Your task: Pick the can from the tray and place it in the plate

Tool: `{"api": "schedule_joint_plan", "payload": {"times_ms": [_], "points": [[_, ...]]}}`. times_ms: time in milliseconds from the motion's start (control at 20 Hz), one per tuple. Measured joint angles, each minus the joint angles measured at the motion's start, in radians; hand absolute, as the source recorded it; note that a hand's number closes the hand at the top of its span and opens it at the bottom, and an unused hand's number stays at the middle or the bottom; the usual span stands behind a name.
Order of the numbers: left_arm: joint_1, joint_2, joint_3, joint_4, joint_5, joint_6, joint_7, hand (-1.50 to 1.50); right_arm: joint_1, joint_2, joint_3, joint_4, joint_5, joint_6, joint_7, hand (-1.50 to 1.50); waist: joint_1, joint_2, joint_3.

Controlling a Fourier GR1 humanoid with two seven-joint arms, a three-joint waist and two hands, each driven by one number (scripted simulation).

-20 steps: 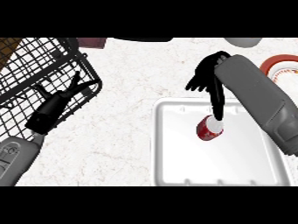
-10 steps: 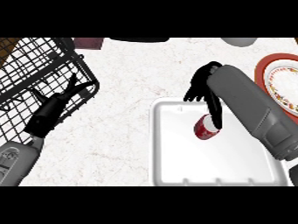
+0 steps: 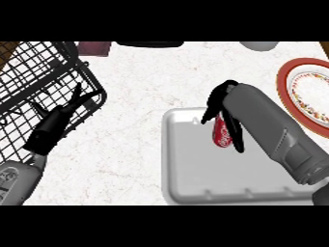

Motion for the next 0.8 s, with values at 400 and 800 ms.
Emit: {"api": "schedule_joint_plan", "payload": {"times_ms": [400,800], "points": [[0.044,-0.048,0.015,-0.041,0.017,0.016,0.004,0.0,0.041,0.0,0.028,-0.055,0.036,0.019,-0.025,-1.5,-0.009,-0.011,-0.006],[0.132,-0.072,-0.003,-0.146,0.059,0.003,0.018,0.0,0.098,-0.034,0.061,-0.174,0.11,0.012,-0.089,1.5,-0.011,-0.019,-0.009]]}}
